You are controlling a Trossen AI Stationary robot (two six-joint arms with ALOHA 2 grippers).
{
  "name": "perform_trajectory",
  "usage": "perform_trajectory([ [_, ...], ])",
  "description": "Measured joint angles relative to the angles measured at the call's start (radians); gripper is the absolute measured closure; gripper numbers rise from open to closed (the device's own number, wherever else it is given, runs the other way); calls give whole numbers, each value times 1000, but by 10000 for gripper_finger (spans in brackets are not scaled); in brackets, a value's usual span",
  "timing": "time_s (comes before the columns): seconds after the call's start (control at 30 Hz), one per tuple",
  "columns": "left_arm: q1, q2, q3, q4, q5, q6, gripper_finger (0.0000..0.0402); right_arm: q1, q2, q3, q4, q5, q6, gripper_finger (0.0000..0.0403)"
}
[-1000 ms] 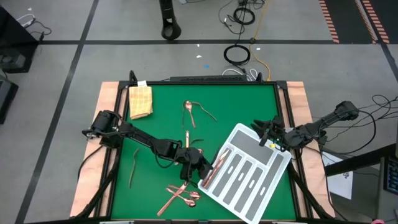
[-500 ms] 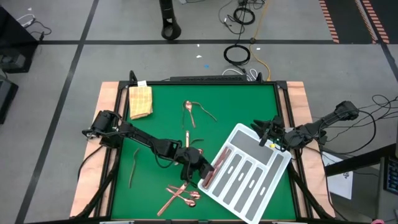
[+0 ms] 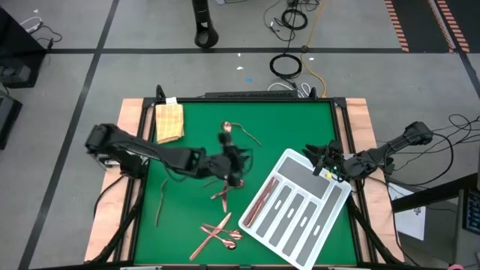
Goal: Sort silverware
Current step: Put the gold table knife into the white cutlery tray
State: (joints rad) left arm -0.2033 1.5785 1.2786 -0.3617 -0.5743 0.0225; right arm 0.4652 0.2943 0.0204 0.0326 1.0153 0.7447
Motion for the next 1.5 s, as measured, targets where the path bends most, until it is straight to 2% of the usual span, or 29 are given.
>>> perform_trajectory([
  [0.1,21,-51,3,-246,127,-366,301,0,1,0,0,0,26,250],
  [0.23,19,-77,2,-395,212,-656,301,0,1,0,0,0,52,250],
  [0.4,27,-59,-44,-401,297,-878,301,0,1,0,0,0,66,250],
  [0.53,42,-30,-113,-370,312,-1016,301,0,1,0,0,0,66,250],
  [0.67,87,-27,-195,-240,346,-1081,301,0,1,0,0,0,64,250],
  [0.8,152,-26,-248,-140,405,-1072,301,0,1,0,0,0,64,250],
  [0.93,207,-26,-256,-159,417,-1060,301,0,1,0,0,0,58,250],
  [1.03,248,-26,-256,-151,466,-1063,301,0,1,0,0,-1,52,250],
  [1.2,264,-24,-256,-144,493,-1063,301,0,1,0,2,-24,48,244],
  [1.5,264,103,-249,-136,574,-1114,301,0,1,0,2,-26,44,202],
])
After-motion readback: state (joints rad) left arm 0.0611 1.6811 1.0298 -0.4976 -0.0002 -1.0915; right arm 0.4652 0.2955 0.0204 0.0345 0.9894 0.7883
